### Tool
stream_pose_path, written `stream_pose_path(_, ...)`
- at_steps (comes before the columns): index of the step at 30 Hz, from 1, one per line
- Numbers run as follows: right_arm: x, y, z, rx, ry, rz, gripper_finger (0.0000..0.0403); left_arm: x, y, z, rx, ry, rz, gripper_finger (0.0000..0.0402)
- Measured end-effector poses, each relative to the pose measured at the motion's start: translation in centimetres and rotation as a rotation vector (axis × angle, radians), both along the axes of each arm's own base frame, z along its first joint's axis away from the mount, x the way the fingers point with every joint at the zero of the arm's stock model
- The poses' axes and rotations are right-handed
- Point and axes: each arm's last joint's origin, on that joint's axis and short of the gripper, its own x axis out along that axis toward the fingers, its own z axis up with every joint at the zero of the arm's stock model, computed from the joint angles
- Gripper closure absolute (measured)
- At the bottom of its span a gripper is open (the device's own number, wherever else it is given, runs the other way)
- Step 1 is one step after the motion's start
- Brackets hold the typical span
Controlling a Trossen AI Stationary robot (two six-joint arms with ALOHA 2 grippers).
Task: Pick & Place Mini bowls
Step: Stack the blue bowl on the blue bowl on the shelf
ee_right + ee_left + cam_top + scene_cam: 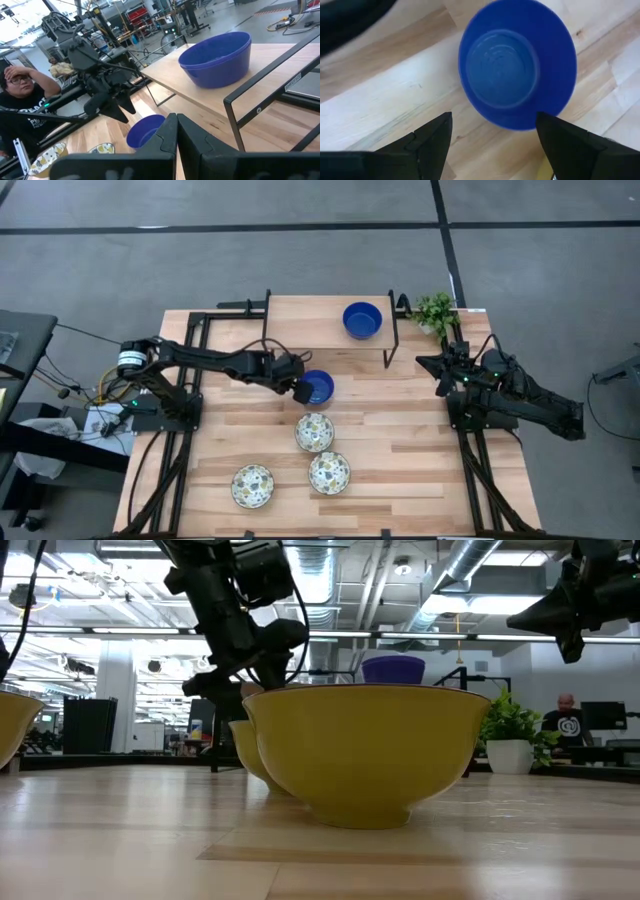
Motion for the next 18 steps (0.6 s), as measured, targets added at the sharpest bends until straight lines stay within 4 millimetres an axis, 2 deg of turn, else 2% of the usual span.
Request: stream_pose_path(18, 0.00, 0.01, 0.00, 0.000, 0.000, 0.002, 0.0403, 0.10, 0.12, 0.11, 0.043, -0.011, 0.019, 0.0116)
